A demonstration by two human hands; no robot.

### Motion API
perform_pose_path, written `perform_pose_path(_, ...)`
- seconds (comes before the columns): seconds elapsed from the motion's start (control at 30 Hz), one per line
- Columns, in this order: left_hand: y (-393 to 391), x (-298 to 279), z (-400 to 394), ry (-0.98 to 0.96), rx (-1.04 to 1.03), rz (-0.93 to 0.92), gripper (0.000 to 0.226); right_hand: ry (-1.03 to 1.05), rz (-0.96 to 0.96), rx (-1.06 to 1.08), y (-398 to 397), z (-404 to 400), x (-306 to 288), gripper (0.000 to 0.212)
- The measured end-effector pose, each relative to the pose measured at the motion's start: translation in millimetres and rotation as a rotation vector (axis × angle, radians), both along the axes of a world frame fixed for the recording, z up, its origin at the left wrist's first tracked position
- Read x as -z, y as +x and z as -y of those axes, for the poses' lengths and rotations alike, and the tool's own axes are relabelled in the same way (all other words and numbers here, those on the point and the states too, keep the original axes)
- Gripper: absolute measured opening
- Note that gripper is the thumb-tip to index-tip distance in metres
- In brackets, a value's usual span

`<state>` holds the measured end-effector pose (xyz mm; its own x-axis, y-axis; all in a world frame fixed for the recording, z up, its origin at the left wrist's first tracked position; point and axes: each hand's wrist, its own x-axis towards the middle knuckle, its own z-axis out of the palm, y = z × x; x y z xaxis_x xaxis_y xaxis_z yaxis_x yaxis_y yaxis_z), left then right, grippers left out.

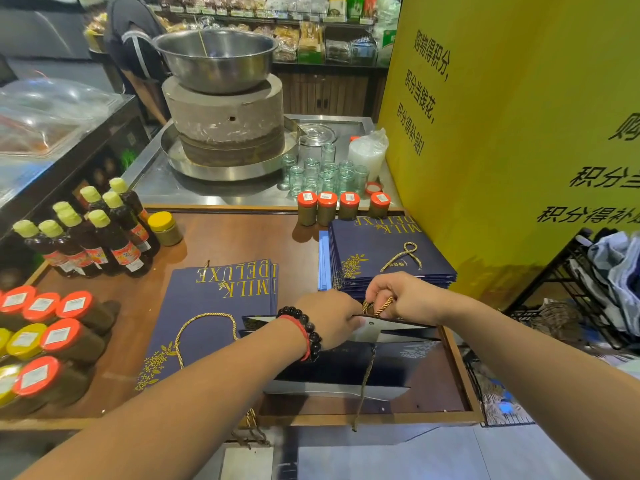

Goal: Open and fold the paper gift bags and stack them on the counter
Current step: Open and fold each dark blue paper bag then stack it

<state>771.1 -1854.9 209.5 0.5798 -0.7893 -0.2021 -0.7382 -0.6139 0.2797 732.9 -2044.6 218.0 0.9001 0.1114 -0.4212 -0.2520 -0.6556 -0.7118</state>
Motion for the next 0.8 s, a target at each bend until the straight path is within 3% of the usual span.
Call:
perform_pose_path(0.53,-1,-3,1,0.017,0.033,0.005,0.024,-0.036,0.055,-0.083,4,-3,1,0.037)
perform_pose_path(0.8,-4,-2,1,-0.003,-0.009,0.042,0.024,-0.024,0.1,-0.162,3,-15,-6,0.029)
